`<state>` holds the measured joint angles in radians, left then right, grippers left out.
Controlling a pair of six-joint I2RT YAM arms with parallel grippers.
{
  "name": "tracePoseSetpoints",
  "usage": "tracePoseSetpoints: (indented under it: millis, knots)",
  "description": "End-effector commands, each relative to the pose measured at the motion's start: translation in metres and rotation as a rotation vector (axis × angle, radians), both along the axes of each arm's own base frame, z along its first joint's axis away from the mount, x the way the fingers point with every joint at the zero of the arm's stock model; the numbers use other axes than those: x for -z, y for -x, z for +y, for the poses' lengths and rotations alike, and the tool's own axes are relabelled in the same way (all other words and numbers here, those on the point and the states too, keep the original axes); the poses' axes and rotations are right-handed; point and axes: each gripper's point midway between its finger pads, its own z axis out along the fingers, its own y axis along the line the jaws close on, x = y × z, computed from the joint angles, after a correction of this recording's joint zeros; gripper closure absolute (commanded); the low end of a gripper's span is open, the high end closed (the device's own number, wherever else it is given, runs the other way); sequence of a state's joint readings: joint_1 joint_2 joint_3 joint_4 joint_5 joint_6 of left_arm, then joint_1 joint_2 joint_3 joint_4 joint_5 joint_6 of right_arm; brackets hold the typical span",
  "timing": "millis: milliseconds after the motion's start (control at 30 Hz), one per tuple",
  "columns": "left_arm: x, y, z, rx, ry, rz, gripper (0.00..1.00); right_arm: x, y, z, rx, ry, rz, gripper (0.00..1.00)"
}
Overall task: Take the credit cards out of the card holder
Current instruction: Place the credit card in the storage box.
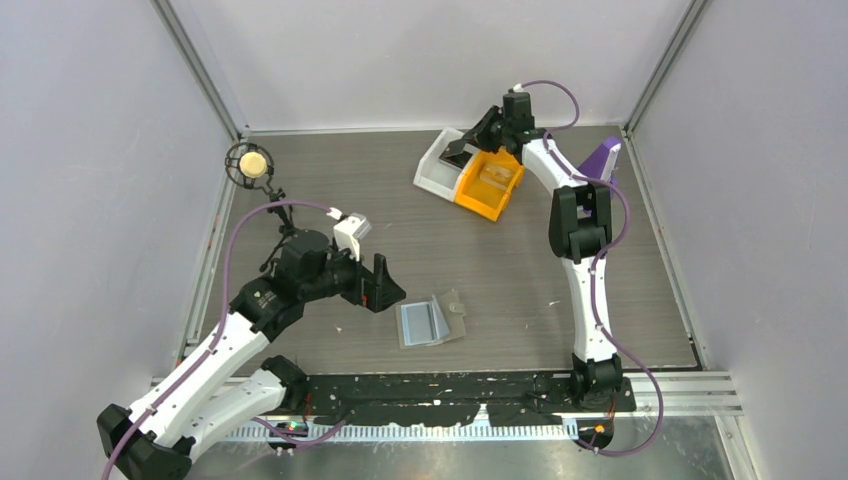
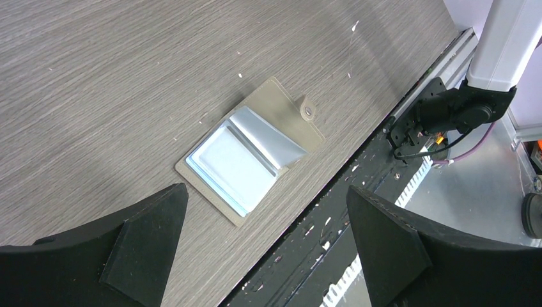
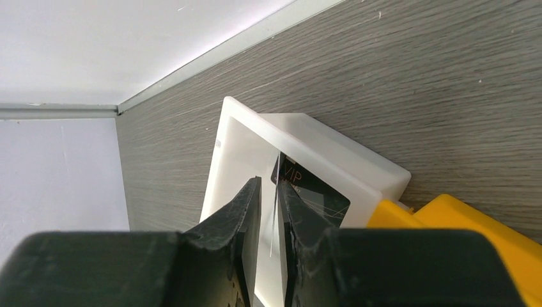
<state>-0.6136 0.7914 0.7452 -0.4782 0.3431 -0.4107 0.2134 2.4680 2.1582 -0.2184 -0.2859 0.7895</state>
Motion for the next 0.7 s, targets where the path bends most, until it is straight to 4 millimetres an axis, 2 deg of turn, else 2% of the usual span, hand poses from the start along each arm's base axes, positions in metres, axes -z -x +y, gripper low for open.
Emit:
tracePoseSetpoints:
  millis: [0,200,367,667]
  knots:
    - [-0.015,0.000,-0.001,0.018,0.023,-0.045,0.00,-0.020,-0.013,-0.006,0.037,0.003,-0.052,0.76]
    - [-0.015,0.001,-0.001,0.021,0.025,-0.044,0.00,-0.031,-0.014,-0.012,0.042,0.024,-0.062,0.73]
    - [-0.015,0.002,-0.001,0.022,0.026,-0.045,0.00,-0.037,-0.013,-0.025,0.064,0.036,-0.058,0.73]
    - [-0.013,-0.001,0.001,-0.002,0.020,-0.044,0.00,-0.072,-0.010,-0.040,0.070,0.063,-0.106,0.73]
